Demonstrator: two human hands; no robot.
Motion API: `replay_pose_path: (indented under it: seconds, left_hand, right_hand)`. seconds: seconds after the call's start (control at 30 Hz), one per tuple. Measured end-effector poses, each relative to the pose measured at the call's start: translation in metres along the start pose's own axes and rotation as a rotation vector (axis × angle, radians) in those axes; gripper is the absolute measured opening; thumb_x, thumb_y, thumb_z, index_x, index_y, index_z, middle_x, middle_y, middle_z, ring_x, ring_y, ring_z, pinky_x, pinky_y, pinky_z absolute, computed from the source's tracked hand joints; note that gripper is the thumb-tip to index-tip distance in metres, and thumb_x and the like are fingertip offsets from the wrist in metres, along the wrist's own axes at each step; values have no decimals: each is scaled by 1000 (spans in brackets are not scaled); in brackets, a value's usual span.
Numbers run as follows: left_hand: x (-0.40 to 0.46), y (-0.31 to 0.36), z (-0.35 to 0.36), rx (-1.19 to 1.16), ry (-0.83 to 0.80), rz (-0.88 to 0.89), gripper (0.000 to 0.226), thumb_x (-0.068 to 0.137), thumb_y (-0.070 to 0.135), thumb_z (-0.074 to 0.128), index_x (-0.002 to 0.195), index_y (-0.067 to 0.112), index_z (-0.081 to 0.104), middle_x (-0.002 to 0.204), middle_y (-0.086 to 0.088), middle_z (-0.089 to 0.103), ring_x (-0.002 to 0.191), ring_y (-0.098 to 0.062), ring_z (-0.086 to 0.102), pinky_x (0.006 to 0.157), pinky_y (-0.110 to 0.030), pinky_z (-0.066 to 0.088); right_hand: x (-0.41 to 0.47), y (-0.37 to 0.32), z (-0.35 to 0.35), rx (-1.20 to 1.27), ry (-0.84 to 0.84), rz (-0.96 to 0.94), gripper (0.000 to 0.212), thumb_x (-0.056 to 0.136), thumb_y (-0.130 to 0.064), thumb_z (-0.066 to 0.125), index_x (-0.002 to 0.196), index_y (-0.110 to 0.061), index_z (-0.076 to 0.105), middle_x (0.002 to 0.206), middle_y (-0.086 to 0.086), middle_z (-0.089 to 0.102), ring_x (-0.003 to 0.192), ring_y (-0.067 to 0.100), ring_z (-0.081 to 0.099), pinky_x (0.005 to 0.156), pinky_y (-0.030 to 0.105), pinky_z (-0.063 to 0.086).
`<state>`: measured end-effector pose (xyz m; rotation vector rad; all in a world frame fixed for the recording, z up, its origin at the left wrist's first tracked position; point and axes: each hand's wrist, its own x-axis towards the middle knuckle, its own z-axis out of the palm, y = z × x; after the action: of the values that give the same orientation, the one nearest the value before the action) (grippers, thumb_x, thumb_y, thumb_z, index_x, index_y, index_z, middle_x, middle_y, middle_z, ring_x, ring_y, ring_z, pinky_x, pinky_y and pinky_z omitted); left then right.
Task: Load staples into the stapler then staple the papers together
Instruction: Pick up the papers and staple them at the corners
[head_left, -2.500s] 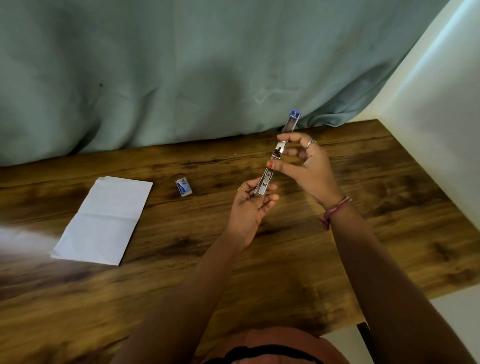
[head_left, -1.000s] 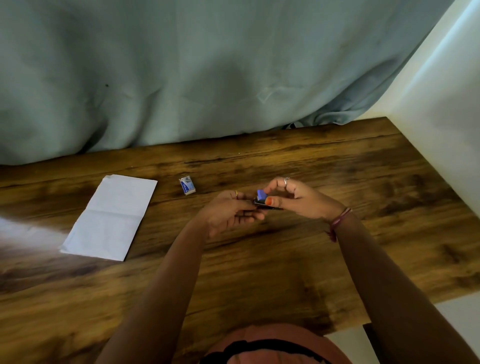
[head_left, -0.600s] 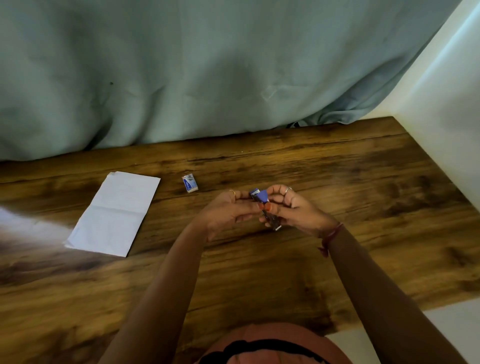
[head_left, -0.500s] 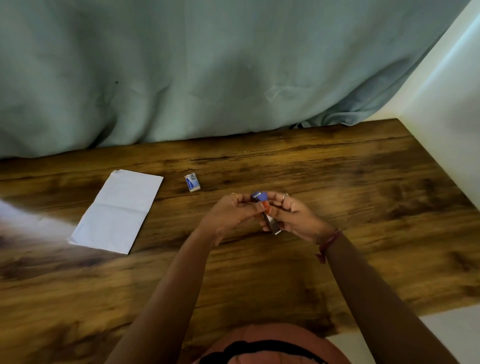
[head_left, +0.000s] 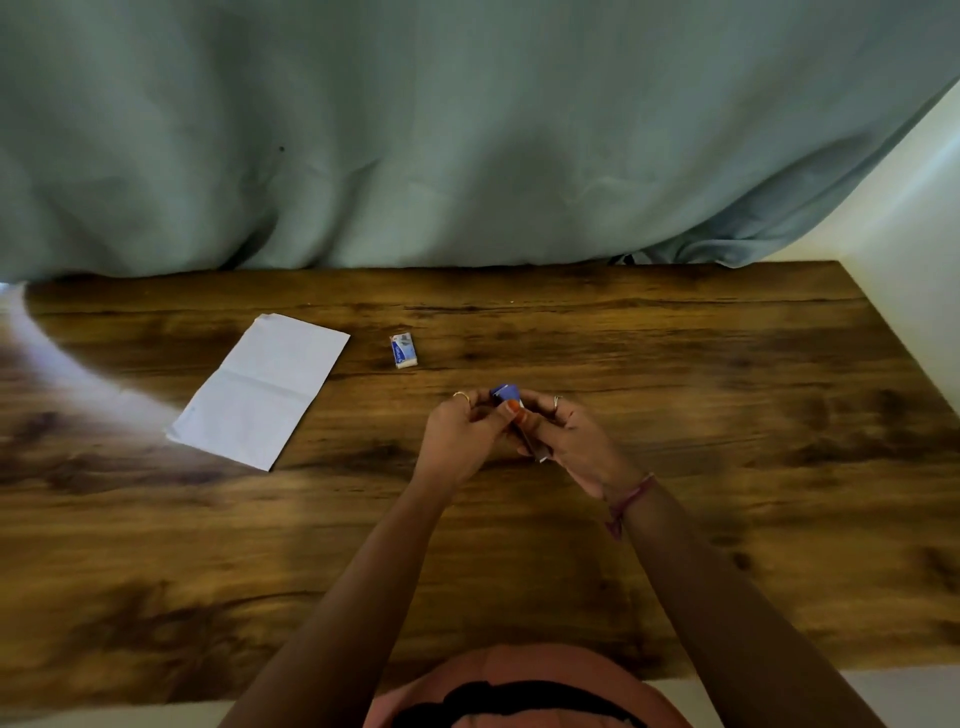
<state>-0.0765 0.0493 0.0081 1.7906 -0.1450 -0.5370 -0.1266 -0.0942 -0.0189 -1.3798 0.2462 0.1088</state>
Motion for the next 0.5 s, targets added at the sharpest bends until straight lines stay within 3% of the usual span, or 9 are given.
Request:
replay_pose_path:
  seconds: [0.1, 0.2, 0.27, 0.37, 0.5]
  left_hand:
    - [-3, 0, 3, -9, 28, -18, 25, 91, 19, 62, 116, 13, 63, 105, -3, 70, 97, -13, 67, 86, -30, 56]
    - [-7, -3, 4, -102, 19, -40, 24, 92, 18, 61, 114, 10, 64, 101, -3, 72, 88, -9, 70, 71, -19, 56]
    - [-11, -3, 3, -167, -34, -38, 22, 92, 18, 62, 111, 9, 66, 100, -5, 73, 84, -10, 71, 67, -17, 55]
    - [-16, -5, 3, -213, -108, -20, 12, 90, 15, 64, 101, 15, 69, 97, -7, 74, 83, -14, 72, 72, -22, 57]
    - [-23, -14, 5, -212, -95, -12, 11, 92, 12, 62, 97, 17, 71, 96, -15, 73, 84, -21, 68, 83, -36, 56]
  right_hand:
    - [0, -1, 0, -21, -1, 10, 37, 89, -18, 59, 126, -13, 58, 112, 18, 66, 91, 24, 60, 79, 38, 47]
    - [-4, -2, -2, 8, -25, 65, 41, 80, -32, 64, 119, -18, 63, 109, 12, 68, 91, 20, 64, 75, 30, 53]
    - [-7, -1, -6, 117, -53, 124, 37, 78, -31, 64, 113, -19, 65, 104, 7, 70, 89, 16, 66, 70, 25, 55]
    - [-12, 4, -12, 314, -84, 163, 29, 81, -21, 60, 109, -13, 66, 98, 6, 72, 88, 17, 69, 70, 27, 57]
    - [-16, 8, -10, 339, -110, 176, 31, 82, -19, 58, 111, -9, 63, 92, 7, 72, 81, 18, 69, 67, 27, 57]
